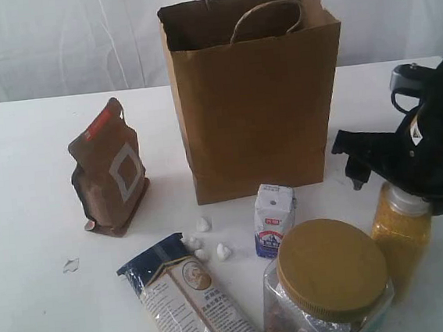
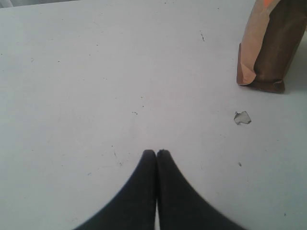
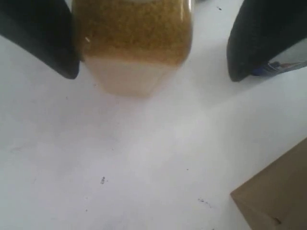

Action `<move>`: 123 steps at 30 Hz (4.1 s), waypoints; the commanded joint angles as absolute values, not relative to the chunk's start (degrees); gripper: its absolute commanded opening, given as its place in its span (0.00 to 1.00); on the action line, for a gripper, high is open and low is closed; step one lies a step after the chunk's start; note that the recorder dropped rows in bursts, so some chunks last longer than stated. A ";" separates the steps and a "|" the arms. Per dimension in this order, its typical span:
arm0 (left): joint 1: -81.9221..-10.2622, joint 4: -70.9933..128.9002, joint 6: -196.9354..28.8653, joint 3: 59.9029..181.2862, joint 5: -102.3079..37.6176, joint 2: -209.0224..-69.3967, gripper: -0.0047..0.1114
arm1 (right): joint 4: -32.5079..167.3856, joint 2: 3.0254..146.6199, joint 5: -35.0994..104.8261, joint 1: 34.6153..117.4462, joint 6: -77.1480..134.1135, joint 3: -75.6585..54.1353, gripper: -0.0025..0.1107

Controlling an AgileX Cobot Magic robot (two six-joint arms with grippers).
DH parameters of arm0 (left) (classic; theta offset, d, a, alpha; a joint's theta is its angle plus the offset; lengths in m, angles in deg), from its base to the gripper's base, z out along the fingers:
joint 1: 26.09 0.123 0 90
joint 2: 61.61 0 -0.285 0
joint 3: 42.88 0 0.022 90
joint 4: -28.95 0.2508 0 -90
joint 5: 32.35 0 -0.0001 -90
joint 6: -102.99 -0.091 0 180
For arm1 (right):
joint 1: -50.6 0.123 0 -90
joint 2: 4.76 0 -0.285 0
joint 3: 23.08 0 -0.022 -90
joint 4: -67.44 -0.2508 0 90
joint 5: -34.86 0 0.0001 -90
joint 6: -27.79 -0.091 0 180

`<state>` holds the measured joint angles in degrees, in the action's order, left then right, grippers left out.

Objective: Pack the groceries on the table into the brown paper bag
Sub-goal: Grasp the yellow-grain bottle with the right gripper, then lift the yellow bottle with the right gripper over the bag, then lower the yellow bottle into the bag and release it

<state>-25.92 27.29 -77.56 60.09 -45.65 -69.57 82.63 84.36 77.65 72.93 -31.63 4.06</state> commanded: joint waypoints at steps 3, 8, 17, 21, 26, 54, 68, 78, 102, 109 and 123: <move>-26.24 27.31 -77.01 59.90 -45.66 -69.40 0.04 | 84.01 85.03 76.31 72.83 -32.03 4.48 0.65; -26.24 27.31 -77.01 59.90 -45.66 -69.40 0.04 | 85.65 87.11 77.33 72.83 -32.03 4.48 0.60; -26.24 27.31 -77.01 59.90 -45.66 -69.40 0.04 | 85.78 87.86 76.59 72.83 -32.03 4.48 0.49; -26.24 27.31 -77.01 59.90 -45.66 -69.40 0.04 | 88.19 87.86 76.34 72.83 -30.92 4.48 0.46; -26.24 27.31 -77.01 59.90 -45.66 -69.40 0.04 | 90.39 87.74 76.34 72.83 -30.78 4.48 0.33; -26.24 27.31 -77.01 59.90 -45.66 -69.40 0.04 | 93.25 79.13 70.53 72.83 -18.33 4.48 0.02; -26.24 27.31 -77.01 59.90 -45.66 -69.40 0.04 | 92.75 70.06 77.92 72.83 -12.84 0.96 0.02; -26.24 27.31 -77.01 59.90 -45.66 -69.40 0.04 | 85.48 64.34 81.31 72.83 -2.71 -9.64 0.02; -26.24 27.31 -77.01 59.90 -45.66 -69.40 0.04 | 63.04 81.28 66.26 72.83 12.64 -42.37 0.02; -26.24 27.31 -77.01 59.90 -45.66 -69.40 0.04 | 55.65 86.00 61.99 72.83 16.65 -46.61 0.02; -26.24 27.31 -77.01 59.90 -45.66 -69.40 0.04 | 51.53 91.71 56.46 72.83 22.84 -46.99 0.02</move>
